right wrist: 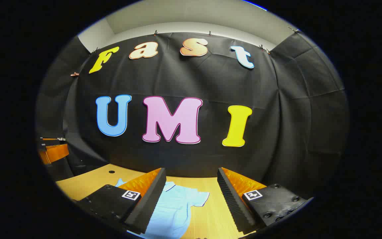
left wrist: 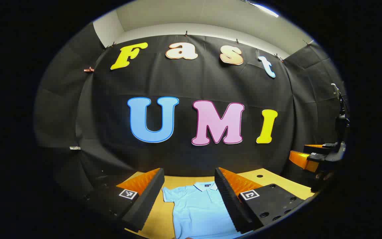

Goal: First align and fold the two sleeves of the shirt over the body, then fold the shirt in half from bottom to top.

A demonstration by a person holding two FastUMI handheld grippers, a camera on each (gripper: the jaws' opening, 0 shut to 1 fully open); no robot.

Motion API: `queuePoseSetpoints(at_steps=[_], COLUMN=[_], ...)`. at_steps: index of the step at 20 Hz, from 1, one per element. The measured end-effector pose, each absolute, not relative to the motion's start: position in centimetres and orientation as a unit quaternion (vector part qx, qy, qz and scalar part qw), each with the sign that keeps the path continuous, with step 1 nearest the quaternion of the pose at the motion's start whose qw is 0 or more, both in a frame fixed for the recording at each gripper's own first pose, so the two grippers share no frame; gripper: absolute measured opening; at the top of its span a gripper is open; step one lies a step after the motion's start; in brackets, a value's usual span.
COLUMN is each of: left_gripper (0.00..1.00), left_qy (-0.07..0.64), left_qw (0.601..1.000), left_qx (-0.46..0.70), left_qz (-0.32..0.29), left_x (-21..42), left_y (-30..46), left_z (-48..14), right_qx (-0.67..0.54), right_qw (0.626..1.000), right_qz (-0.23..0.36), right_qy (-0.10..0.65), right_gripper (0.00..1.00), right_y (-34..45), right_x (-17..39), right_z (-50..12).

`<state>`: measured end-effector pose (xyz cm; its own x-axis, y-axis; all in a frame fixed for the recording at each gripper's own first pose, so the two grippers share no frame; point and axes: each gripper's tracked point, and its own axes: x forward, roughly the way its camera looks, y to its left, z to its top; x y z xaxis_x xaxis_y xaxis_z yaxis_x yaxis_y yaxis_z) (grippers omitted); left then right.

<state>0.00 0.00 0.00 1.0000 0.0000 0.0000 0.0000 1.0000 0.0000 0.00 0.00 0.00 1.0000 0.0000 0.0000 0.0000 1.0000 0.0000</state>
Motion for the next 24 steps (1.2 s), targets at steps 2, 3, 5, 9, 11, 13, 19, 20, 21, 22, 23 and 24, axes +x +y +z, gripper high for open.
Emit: queuePoseSetpoints(at_steps=[2,3,5,9,11,13,19,20,21,22,23,24], left_gripper=[0.97,0.97,0.97,0.97,0.97,0.97,0.97,0.97,0.97,0.97,0.97,0.97], left_qy=[0.008,0.008,0.009,0.005,0.006,0.01,0.019,0.023,0.029,0.031,0.031,0.033], left_qw=[1.0,1.0,1.0,1.0,1.0,1.0,1.0,1.0,0.999,0.999,0.999,0.999], left_qx=[0.0,0.0,0.003,0.008,0.007,0.005,-0.005,-0.007,-0.009,-0.012,-0.016,-0.019], left_qz=[-0.005,-0.006,-0.01,-0.014,-0.015,-0.015,-0.011,-0.011,-0.011,-0.009,-0.008,-0.007], left_x=[0.2,0.3,0.3,0.2,0.3,0.4,0.5,0.6,0.8,0.8,1.1,1.3], left_y=[-0.3,-0.5,-1.0,-1.4,-1.5,-1.6,-1.7,-1.6,-1.6,-1.4,-1.3,-1.2], left_z=[-0.5,-0.6,-0.5,0.0,-0.3,-0.3,-1.1,-1.1,-1.2,-1.5,-1.4,-1.5], right_qx=[0.001,0.001,0.001,-0.002,-0.005,-0.003,-0.001,-0.005,-0.011,-0.015,-0.018,-0.02], right_qw=[1.0,1.0,1.0,1.0,1.0,1.0,0.999,0.999,0.999,0.999,0.999,0.999], right_qz=[0.006,0.01,0.015,0.023,0.023,0.023,0.02,0.02,0.018,0.02,0.021,0.019], right_qy=[0.002,0.005,0.008,0.013,0.014,0.017,0.026,0.026,0.029,0.033,0.037,0.04], right_gripper=[0.96,0.99,0.96,0.96,0.96,0.97,0.97,0.97,0.97,0.96,0.97,0.96], right_y=[0.3,0.5,0.7,1.0,0.9,0.8,0.3,0.2,0.0,-0.1,-0.2,-0.4], right_x=[0.0,0.0,0.2,0.6,0.8,0.8,1.5,1.9,2.4,2.9,3.5,4.2], right_z=[-0.2,-0.4,-0.7,-1.2,-1.5,-1.7,-2.4,-2.5,-2.8,-3.1,-3.3,-3.6])
